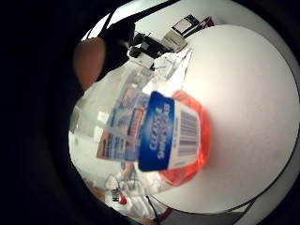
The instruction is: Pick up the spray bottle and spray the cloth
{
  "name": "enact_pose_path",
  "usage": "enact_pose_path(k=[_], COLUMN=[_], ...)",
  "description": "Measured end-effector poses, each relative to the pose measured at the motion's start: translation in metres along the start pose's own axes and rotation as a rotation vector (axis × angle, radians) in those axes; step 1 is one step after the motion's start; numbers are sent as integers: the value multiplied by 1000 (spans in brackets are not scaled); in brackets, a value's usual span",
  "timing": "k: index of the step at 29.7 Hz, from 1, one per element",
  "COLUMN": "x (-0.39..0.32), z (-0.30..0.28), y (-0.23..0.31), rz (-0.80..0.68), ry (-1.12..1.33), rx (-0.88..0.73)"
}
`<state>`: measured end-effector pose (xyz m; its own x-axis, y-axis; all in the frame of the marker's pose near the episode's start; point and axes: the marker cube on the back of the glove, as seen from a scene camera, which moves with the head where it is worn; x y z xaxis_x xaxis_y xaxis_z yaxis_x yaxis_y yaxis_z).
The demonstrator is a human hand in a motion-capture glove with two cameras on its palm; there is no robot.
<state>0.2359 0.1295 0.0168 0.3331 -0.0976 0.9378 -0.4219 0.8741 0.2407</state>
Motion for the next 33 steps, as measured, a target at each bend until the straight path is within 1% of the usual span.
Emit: enact_pose_path(k=[8,11,14,18,22,25,27,29,33], x=[-5,-4,-9,-37,-96,-141,-152,-138,-59], z=[-4,-9,-15,-24,-26,-9,7,23,70], y=[0,8,22,31,19,11,8,7,17], rz=[-18,-27,-3,-21,-64,-33,9,65,227], ry=[109,127,156,209,272,323,345,376,436], rx=[111,145,142,96,24,-37,-61,-95,-280])
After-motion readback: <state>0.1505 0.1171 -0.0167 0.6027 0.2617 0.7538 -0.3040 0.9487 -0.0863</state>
